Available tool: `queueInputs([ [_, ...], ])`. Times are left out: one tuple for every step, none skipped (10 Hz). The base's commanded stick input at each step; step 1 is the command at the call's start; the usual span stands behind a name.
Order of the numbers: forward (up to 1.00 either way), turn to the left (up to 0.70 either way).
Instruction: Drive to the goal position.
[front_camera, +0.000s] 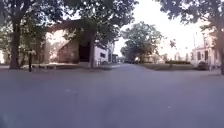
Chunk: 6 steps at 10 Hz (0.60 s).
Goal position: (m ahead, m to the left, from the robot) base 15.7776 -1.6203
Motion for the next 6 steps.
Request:
queueInputs([
  [1.00,0.00],
  [1.00,0.00],
  [1.00,0.00],
  [1.00,0.00],
  [1.00,0.00],
  [1.00,0.00],
])
